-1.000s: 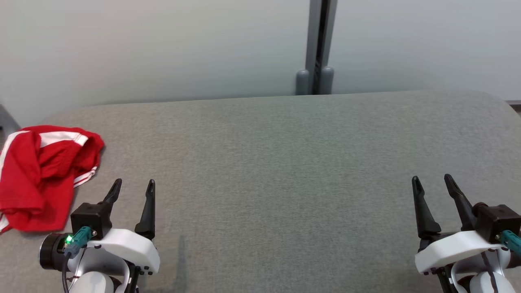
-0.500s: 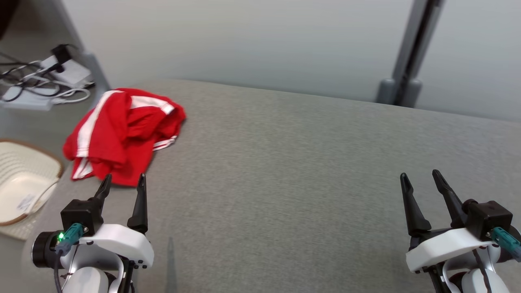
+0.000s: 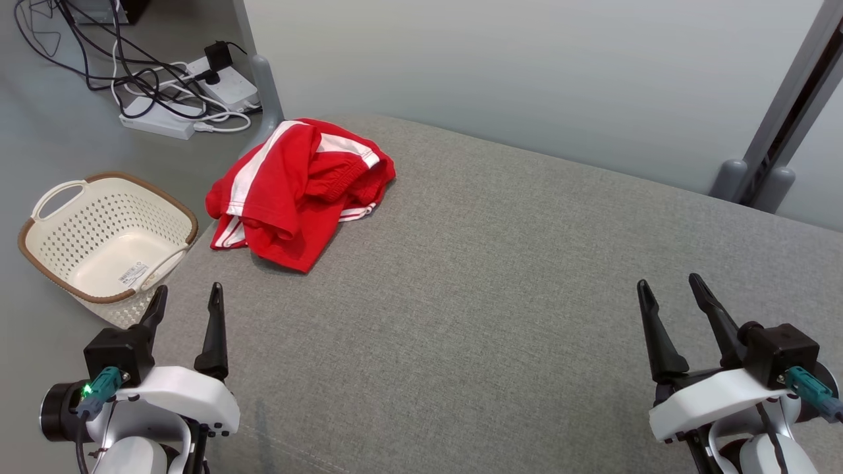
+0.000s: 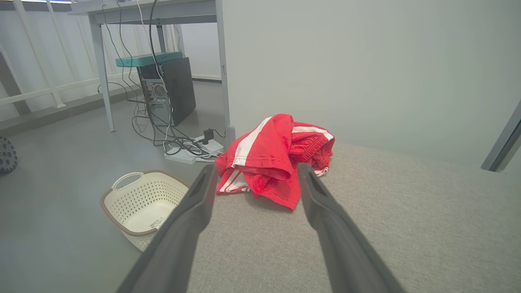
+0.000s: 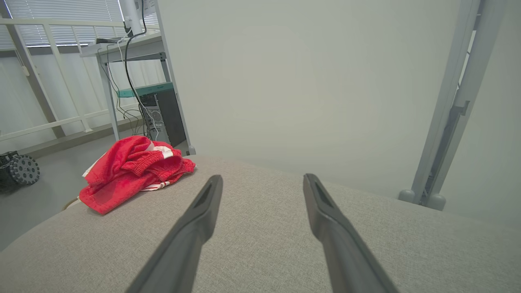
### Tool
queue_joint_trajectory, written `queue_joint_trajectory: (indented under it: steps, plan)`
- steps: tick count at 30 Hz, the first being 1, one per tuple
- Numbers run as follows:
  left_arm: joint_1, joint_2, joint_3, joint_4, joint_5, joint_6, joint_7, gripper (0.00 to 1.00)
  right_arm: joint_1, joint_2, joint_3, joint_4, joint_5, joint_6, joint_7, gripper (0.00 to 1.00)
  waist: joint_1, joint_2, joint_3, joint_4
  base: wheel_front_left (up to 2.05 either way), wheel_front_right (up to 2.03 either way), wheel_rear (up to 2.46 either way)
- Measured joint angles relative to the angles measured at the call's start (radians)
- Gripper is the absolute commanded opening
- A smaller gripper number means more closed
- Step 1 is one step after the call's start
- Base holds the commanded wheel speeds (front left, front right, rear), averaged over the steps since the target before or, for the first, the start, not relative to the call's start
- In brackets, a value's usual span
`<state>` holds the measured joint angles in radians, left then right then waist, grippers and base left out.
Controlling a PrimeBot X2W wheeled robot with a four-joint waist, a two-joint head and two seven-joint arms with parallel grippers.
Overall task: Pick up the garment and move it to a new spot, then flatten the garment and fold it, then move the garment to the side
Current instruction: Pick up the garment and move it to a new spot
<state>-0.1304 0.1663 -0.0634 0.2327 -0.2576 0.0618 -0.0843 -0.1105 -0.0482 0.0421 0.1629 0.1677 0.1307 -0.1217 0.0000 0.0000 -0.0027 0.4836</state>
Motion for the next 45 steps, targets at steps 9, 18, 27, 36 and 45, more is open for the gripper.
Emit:
queue_joint_trajectory:
  steps: [9, 18, 27, 36, 45]
  plan:
    - [0.0, 0.001, -0.008, -0.001, -0.007, 0.001, 0.0, 1.0, 0.0, 0.0, -0.001, 0.0, 0.001, 0.0, 0.002, 1.0, 0.0, 0.0, 0.001, 0.003, 0.0, 0.0, 0.0]
    - [-0.061, 0.015, -0.009, -0.018, -0.013, 0.004, 0.006, 1.0, -0.008, 0.0, 0.006, -0.01, 0.005, 0.0, 0.009, 1.0, 0.0, 0.0, 0.017, -0.02, 0.0, 0.0, 0.0]
    - [-0.251, 0.049, 0.024, 0.133, -0.07, -0.015, 0.098, 1.0, -0.07, -0.008, 0.03, -0.056, -0.011, 0.0, 0.041, 1.0, 0.0, 0.0, 0.101, -0.11, 0.0, 0.0, 0.0]
    - [-0.412, 0.089, 0.088, 0.476, -0.156, -0.053, 0.135, 1.0, -0.129, -0.038, 0.028, -0.092, -0.014, 0.0, 0.06, 1.0, 0.0, 0.0, 0.253, -0.22, 0.0, 0.0, 0.0]
    - [-0.544, 0.146, 0.132, 0.699, -0.188, -0.061, 0.048, 0.0, -0.167, -0.049, 0.033, -0.102, -0.011, 0.0, 0.057, 1.0, 0.0, 0.0, 0.372, -0.301, 0.0, 0.0, 0.0]
